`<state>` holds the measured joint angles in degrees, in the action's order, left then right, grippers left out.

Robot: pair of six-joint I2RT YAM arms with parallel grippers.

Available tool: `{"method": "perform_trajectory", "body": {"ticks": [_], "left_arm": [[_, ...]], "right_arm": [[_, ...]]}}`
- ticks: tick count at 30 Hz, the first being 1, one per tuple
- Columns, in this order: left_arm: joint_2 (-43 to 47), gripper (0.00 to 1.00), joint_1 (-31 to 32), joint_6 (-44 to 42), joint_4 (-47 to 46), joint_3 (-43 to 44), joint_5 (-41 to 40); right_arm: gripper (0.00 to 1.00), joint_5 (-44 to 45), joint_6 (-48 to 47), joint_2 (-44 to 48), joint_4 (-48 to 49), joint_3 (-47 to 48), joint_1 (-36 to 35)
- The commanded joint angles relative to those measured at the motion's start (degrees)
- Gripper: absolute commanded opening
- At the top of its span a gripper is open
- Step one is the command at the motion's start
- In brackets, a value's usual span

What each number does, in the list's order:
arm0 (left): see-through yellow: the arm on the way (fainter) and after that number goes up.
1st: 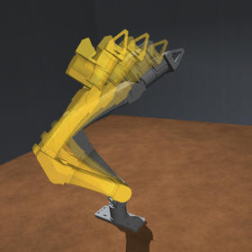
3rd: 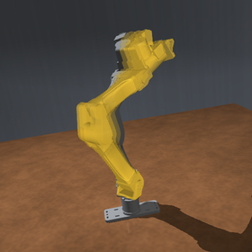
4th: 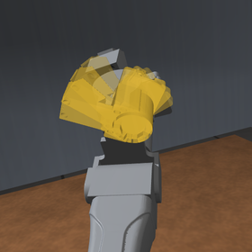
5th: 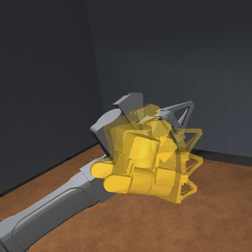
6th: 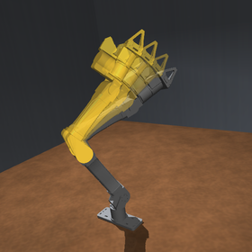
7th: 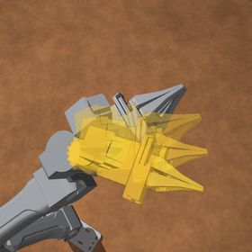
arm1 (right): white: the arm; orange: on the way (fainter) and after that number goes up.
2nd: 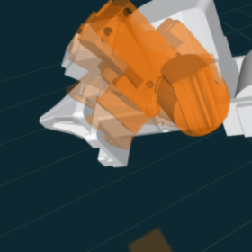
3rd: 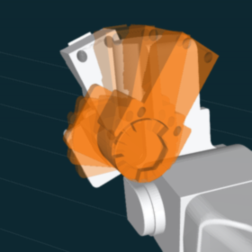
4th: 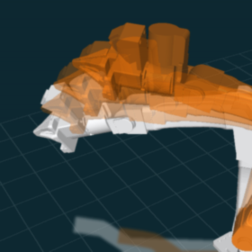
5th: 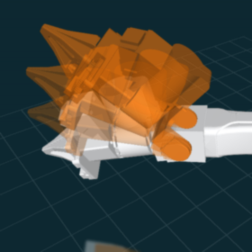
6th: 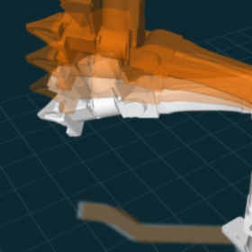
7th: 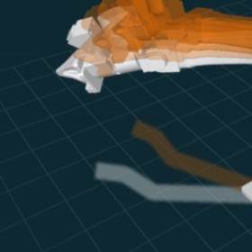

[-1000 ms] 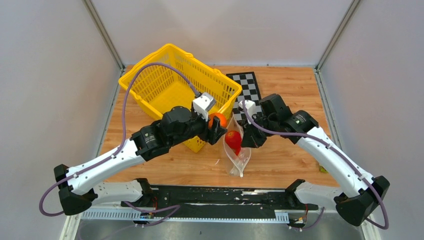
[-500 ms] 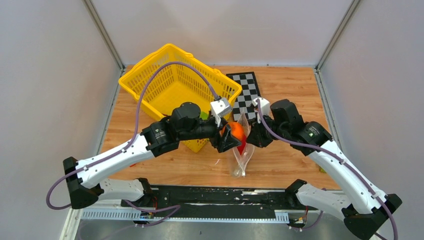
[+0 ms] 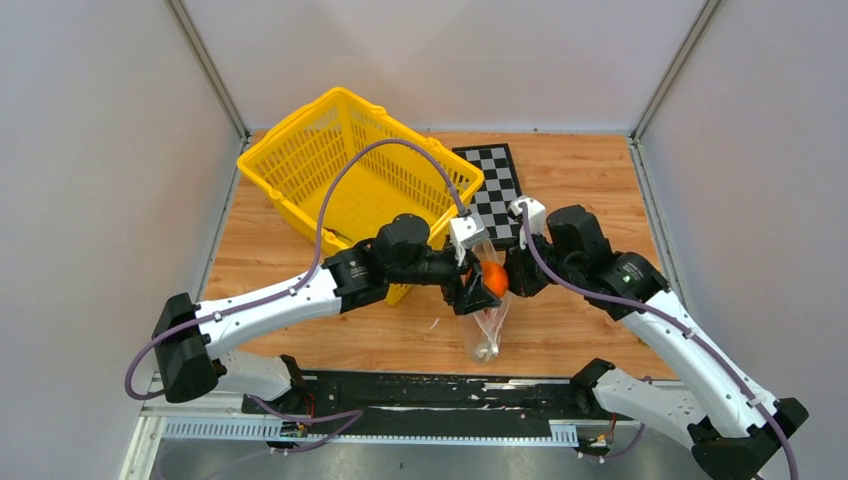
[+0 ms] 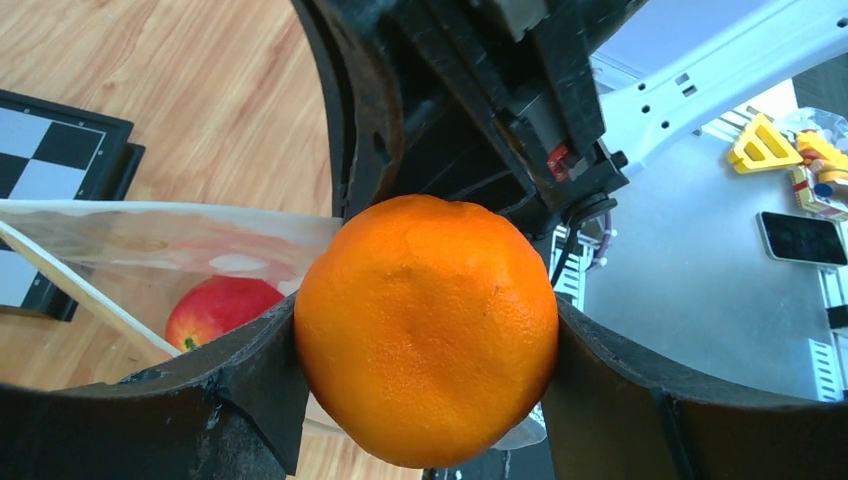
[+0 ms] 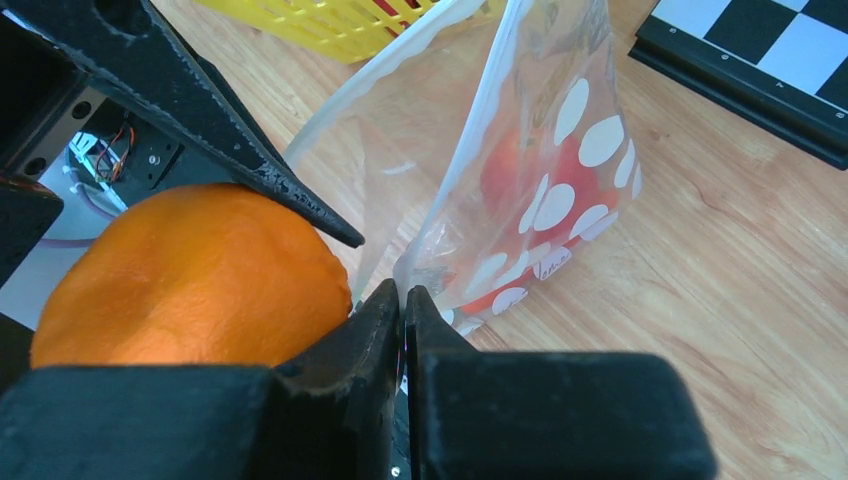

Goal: Place the food in the zip-top bag and seal the zipper
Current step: Place the fake fruit in the zipper food storage bag.

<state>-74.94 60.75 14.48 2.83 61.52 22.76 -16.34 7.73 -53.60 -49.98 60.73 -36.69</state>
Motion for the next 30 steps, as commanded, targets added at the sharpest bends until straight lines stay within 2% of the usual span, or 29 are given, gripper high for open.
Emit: {"method": "perform_trajectory", "body": {"ticks": [1, 7, 16, 22, 27, 30], "left_arm": [[0.0, 0.69, 0.2, -1.5, -3.2, -0.1, -4.9], [-1.0, 0.69, 0.2, -3.2, 0.6, -1.3, -13.9], [-2.3, 0.74, 0.2, -2.0, 2.4, -1.5, -22.1], [-2.3, 0.82, 0.2, -2.2, 3.7, 0.7, -21.6], [-1.5, 0.92, 0.2, -1.9, 3.5, 2.1, -17.4], [-1.6, 0.94, 0.2, -2.2, 5.9, 3.8, -16.3]], "right_arm": [[0.08, 1.6, 1.4, 2.0, 2.0, -0.1, -0.1], [0.09, 1.2, 1.9, 2.4, 2.4, -0.6, -0.2], [0.1, 0.9, 2.8, 3.3, 3.7, -0.9, -0.2], [0.09, -1.2, 4.5, 3.8, 6.4, -2.0, -0.1], [0.09, -0.8, 5.8, 4.1, 8.1, -3.3, -0.2], [0.09, -0.3, 6.4, 4.4, 8.7, -3.8, -0.2]]}}
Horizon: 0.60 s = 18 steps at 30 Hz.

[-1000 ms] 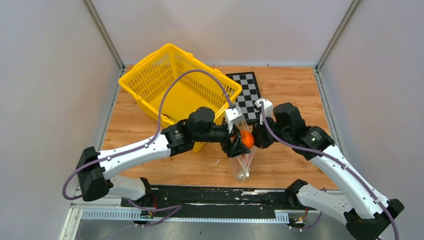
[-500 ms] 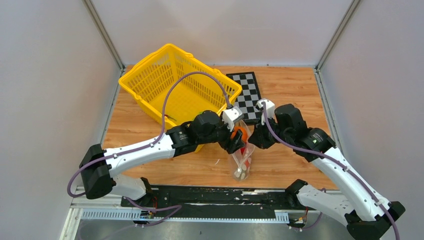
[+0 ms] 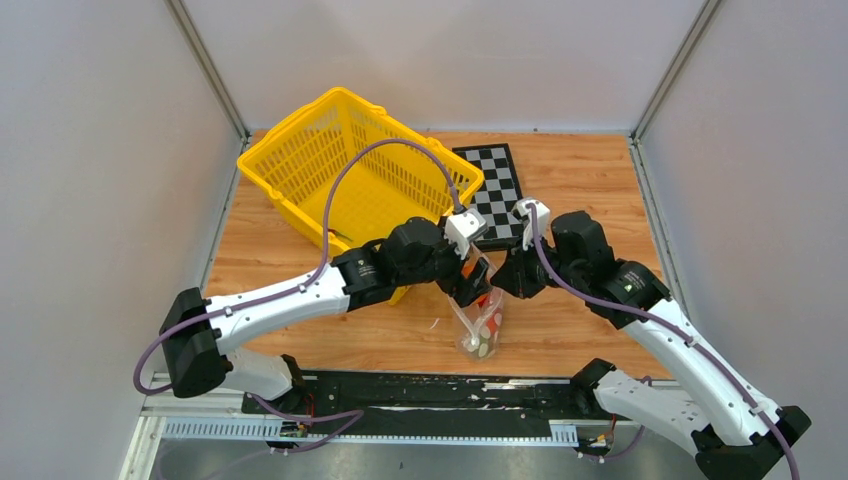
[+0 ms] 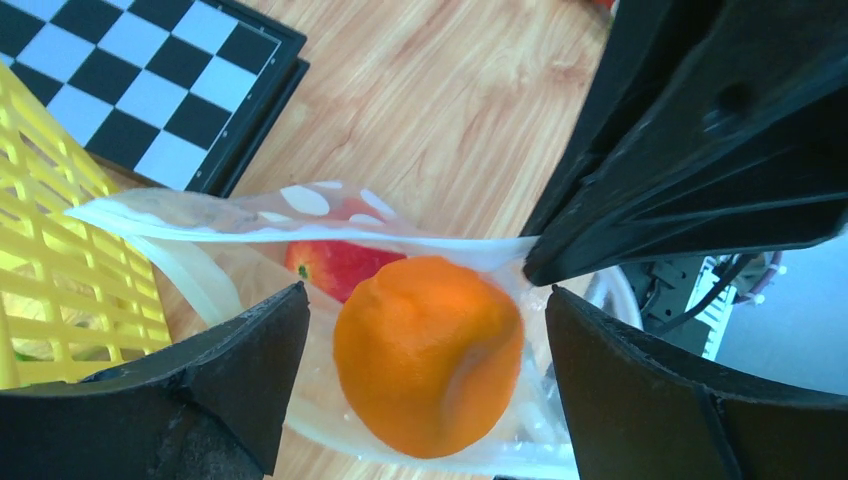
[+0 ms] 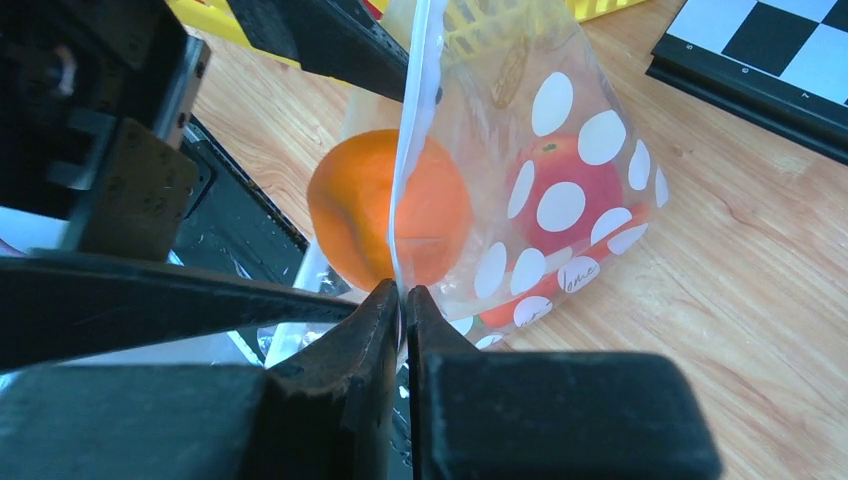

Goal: Place the food in the zip-top bag and seal the zipper
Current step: Place the fake fruit in the zipper food storage bag.

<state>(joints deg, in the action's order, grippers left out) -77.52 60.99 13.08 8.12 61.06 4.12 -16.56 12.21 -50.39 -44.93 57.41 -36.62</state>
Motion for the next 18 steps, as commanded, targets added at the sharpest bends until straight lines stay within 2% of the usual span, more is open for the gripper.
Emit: {"method": "perform_trajectory", "body": {"ticks": [1, 8, 12, 18], "left_arm": [[1.2, 0.94, -0.1, -0.7, 1.0, 4.5, 2.6], [5.1, 0.95, -0.1, 0.2, 5.1, 5.7, -0.5], [8.8, 0.95, 0.0, 1.8, 8.2, 4.6, -3.9], [14.5, 0.92, 0.0, 9.0, 12.6, 3.6, -7.6]], "right_arm": [[0.09, 0.0, 2.1, 1.3, 3.9, -0.7, -0.2], [0.0, 4.6, 3.7, 1.9, 3.6, -1.2, -0.2], [0.0, 6.0, 4.3, 2.2, 3.7, -2.0, -0.2], [0.0, 6.0, 6.1, 3.7, 6.3, -3.5, -0.2]]}}
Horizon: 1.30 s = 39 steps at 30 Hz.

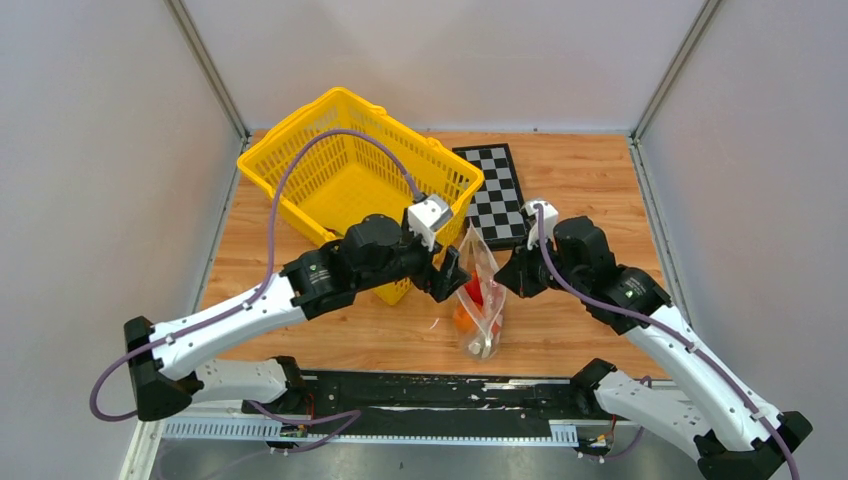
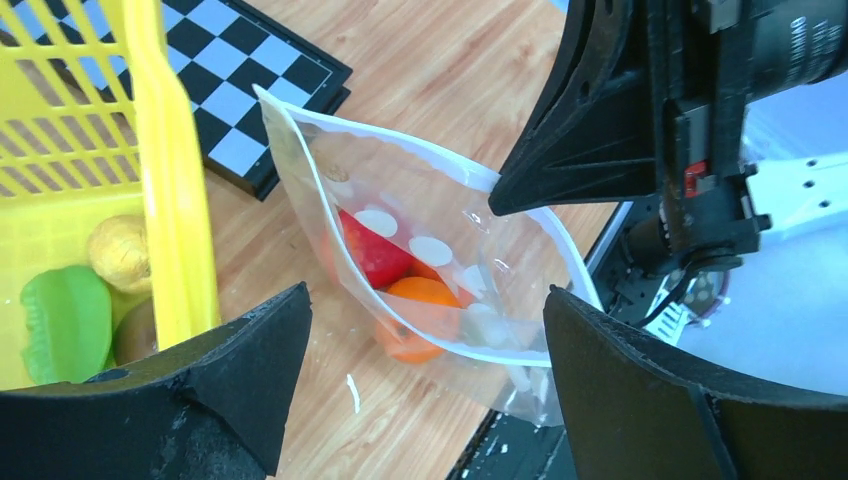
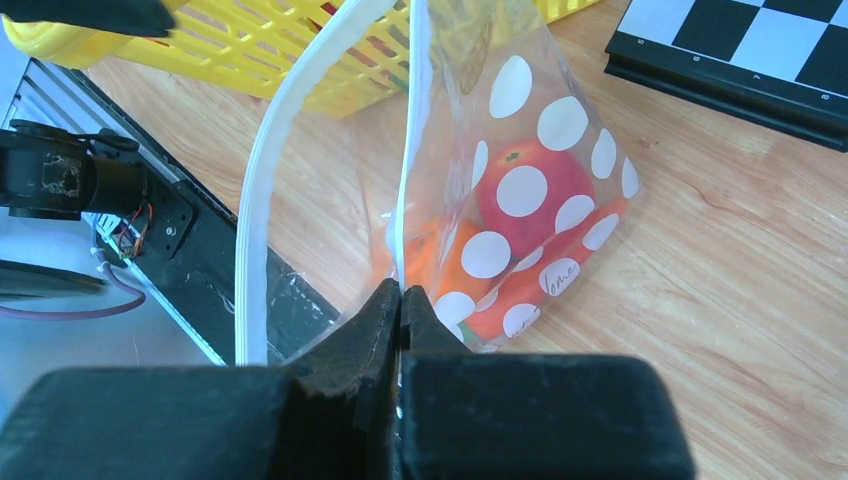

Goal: Place the food in the zip-top bag and seal the zipper
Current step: Place the fake fruit in the zipper food storage bag, then pick up the fake fruit from the bin.

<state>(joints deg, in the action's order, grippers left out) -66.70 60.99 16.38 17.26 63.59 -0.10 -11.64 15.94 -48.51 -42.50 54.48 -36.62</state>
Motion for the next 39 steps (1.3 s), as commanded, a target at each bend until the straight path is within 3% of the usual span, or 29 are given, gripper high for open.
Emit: {"method": "perform_trajectory", "body": {"ticks": [1, 6, 12, 15, 18, 22, 25, 29, 32, 39], "left_arm": [[3.9, 0.91, -0.1, 7.2, 4.5, 1.2, -3.3], [0.6, 0.91, 0.0, 13.7, 8.0, -0.6, -2.4], [-5.1, 0.9, 0.6, 16.3, 3.8, -0.2, 1.3], [-8.4, 0.74, 0.6, 15.1, 5.8, 2.3, 0.4], [-10.0, 0.48, 0.8, 12.6, 7.7, 4.1, -2.7], [-12.5, 0.18, 0.6, 8.5, 7.9, 8.8, -3.4], [-15.5, 0.03, 0.7, 7.3, 5.4, 13.6, 1.8], [-18.9, 0.0, 0.7, 9.1, 1.4, 17.2, 9.4], [-20.4, 0.0, 0.6, 8.1, 4.0, 18.4, 4.6], [-23.0, 0.04, -2.7, 5.7, 6.1, 14.6, -2.2]], "right_arm": [[0.0, 0.4, 2.5, 2.1, 4.8, -0.8, -0.2], [0.0, -4.1, 4.2, 3.0, 9.2, -2.0, -0.2], [0.0, -6.9, 5.6, 3.3, 10.5, -2.0, -0.2], [0.0, -6.6, 5.7, 4.0, 9.8, -1.7, -0.3], [0.0, -3.2, 5.5, 5.0, 6.7, -0.1, -0.2], [0.0, 5.2, 3.1, 6.2, -4.8, 5.6, -0.3], [0.0, 10.7, 2.0, 7.3, -12.4, 10.6, -0.2], [0.0, 18.5, 2.3, 8.6, -19.4, 15.6, -0.2], [0.0, 21.7, 2.4, 6.7, -22.3, 16.9, -0.2], [0.0, 13.7, 5.5, 5.3, -5.5, 7.2, -0.2]]}}
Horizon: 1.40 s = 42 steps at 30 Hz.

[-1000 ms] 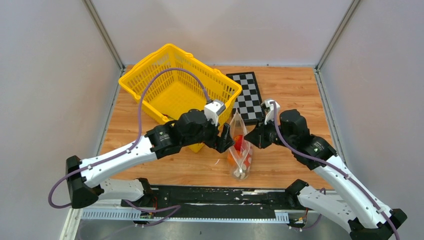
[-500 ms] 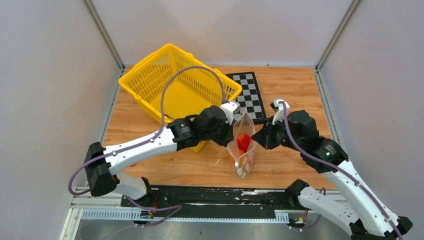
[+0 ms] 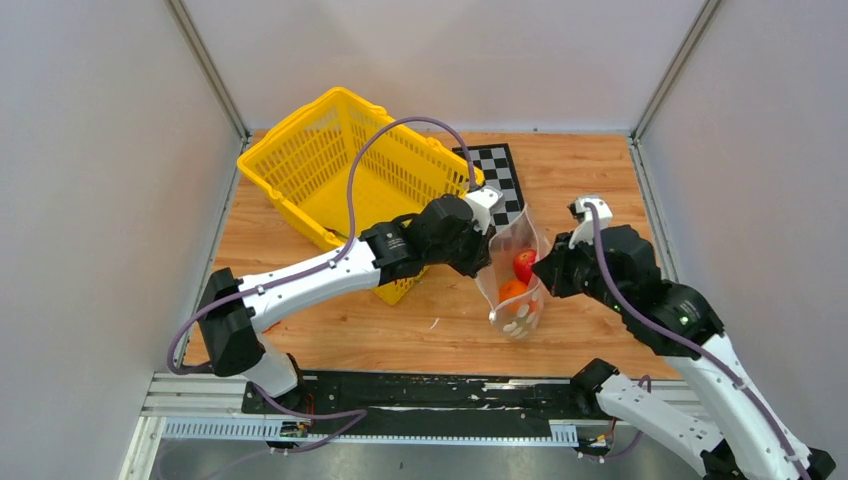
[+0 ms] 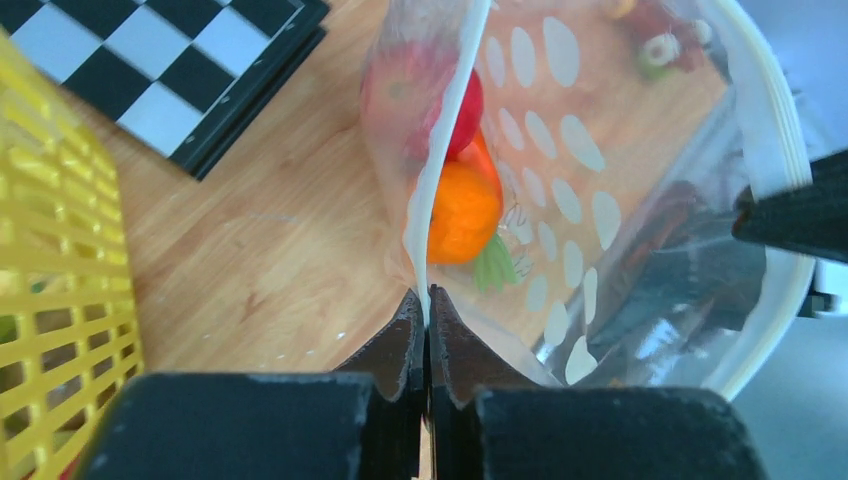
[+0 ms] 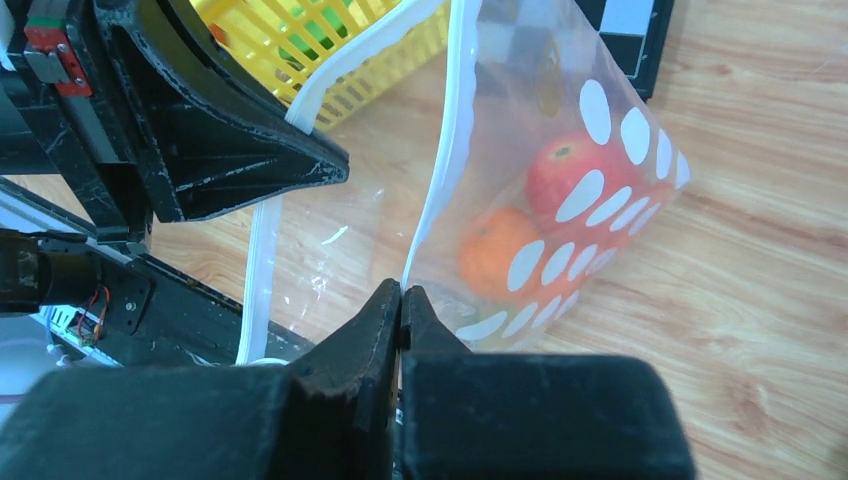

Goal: Place the food in the zip-top bag and seal the zipper
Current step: Pick up the fake fruit from the bin.

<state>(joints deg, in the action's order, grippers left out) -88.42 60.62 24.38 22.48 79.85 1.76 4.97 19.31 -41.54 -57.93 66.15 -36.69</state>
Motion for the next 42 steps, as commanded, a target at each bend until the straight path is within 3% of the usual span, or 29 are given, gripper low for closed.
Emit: {"method": "perform_trajectory", "body": {"ticks": [1, 4, 7, 12, 17, 24, 29, 35, 42], "left_arm": [[-1.6, 0.08, -2.7, -2.6, 0.6, -2.3, -4.2], [-2.2, 0.23, -3.1, -3.3, 1.5, -2.7, -5.0], [-1.4, 0.56, -3.1, -4.1, 3.2, -1.5, -6.1], [2.1, 0.83, -3.1, -6.6, 6.1, 2.5, -4.4], [6.7, 0.99, -3.3, -11.1, 10.0, 7.4, -6.0], [11.9, 1.0, -8.1, -15.8, 11.6, 7.5, -11.4], [10.6, 1.0, -18.3, -18.4, 13.7, 6.6, -9.2], [3.5, 1.0, -28.0, -24.0, 15.4, 5.4, -2.2], [-11.7, 1.0, -36.3, -23.0, 18.9, 9.1, 6.4]], "right_arm": [[0.0, -2.7, 2.9, -2.5, 11.2, -5.4, -0.1], [0.0, -1.3, 4.7, -3.8, 13.4, -7.0, -0.2], [0.0, -1.3, 5.5, -2.7, 16.7, -8.3, -0.2], [0.0, -2.9, 6.1, -2.9, 18.8, -8.7, -0.1], [0.0, -4.1, 6.9, -3.2, 20.3, -9.7, -0.2], [0.0, -6.4, 6.8, -2.9, 20.6, -9.8, -0.1], [0.0, -7.1, 6.7, -2.4, 20.9, -10.1, -0.1], [0.0, -7.3, 6.8, -1.9, 20.9, -10.3, -0.2], [0.0, -8.2, 6.4, -1.8, 21.2, -10.4, -0.2]]}}
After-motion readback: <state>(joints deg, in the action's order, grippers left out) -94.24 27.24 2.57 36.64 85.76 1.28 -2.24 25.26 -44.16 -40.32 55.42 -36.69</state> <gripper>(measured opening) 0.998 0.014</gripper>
